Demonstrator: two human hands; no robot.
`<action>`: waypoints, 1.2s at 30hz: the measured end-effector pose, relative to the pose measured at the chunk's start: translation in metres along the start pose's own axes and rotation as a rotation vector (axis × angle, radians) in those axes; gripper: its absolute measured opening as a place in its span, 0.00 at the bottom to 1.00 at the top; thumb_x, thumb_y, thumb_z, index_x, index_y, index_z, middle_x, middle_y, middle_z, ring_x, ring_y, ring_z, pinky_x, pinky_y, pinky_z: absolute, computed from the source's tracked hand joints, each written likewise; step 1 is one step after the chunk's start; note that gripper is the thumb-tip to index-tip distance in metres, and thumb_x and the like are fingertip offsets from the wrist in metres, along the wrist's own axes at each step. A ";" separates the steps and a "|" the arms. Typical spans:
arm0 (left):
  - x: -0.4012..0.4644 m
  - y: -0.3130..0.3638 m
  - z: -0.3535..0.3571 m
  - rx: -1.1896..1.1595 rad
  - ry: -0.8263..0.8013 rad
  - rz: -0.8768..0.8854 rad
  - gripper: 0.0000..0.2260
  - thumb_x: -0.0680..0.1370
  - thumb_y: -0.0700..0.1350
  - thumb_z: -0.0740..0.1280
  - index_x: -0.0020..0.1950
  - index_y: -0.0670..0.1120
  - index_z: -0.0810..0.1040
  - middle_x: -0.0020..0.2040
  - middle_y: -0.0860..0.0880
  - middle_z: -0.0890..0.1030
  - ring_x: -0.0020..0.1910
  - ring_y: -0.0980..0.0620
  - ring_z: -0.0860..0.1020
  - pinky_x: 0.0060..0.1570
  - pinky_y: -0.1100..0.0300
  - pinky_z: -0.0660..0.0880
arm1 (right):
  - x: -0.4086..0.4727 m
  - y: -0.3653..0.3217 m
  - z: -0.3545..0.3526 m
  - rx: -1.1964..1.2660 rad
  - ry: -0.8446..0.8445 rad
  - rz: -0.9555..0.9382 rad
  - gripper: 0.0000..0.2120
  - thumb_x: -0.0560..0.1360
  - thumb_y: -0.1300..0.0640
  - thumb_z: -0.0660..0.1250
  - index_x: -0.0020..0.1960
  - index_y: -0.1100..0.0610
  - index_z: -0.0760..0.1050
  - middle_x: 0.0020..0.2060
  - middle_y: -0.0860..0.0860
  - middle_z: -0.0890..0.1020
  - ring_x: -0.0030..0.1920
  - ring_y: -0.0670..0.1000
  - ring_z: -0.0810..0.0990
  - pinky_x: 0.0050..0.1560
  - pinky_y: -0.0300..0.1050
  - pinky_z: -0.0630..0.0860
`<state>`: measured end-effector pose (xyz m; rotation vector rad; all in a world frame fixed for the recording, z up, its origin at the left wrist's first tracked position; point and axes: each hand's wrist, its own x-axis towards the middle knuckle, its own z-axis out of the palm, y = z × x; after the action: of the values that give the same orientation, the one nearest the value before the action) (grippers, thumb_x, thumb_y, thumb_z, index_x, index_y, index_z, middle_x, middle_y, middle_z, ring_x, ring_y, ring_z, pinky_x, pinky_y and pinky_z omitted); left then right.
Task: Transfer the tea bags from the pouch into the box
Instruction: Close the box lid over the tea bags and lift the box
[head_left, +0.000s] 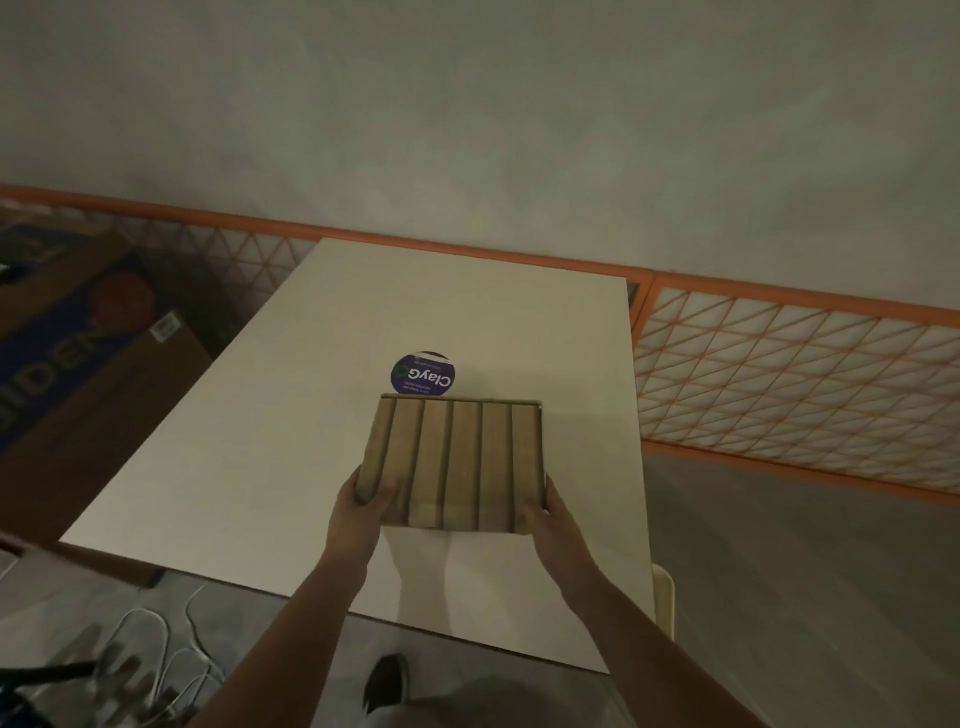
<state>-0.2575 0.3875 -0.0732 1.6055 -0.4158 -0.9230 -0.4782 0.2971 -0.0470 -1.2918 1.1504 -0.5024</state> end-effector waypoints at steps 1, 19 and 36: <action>0.007 0.004 -0.004 -0.008 -0.009 0.011 0.14 0.81 0.44 0.68 0.66 0.49 0.72 0.56 0.49 0.80 0.56 0.47 0.79 0.61 0.48 0.75 | 0.005 -0.006 0.006 0.002 0.006 -0.005 0.21 0.83 0.58 0.56 0.74 0.51 0.62 0.58 0.47 0.73 0.49 0.39 0.71 0.37 0.25 0.71; 0.170 0.073 -0.142 0.088 -0.201 0.037 0.22 0.70 0.54 0.74 0.61 0.46 0.78 0.54 0.42 0.84 0.53 0.47 0.83 0.47 0.60 0.79 | 0.112 -0.059 0.190 0.104 0.233 0.039 0.16 0.81 0.61 0.56 0.65 0.46 0.67 0.53 0.45 0.76 0.53 0.47 0.75 0.38 0.24 0.69; 0.221 0.059 -0.161 -0.018 -0.144 -0.056 0.22 0.80 0.45 0.70 0.72 0.49 0.68 0.64 0.46 0.77 0.64 0.44 0.76 0.64 0.47 0.74 | 0.153 -0.061 0.219 0.148 0.147 0.045 0.31 0.71 0.42 0.60 0.73 0.47 0.60 0.64 0.46 0.72 0.64 0.48 0.73 0.62 0.47 0.74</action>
<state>0.0142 0.3224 -0.0904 1.5462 -0.4630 -1.0867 -0.2085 0.2584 -0.0776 -1.1131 1.2376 -0.6456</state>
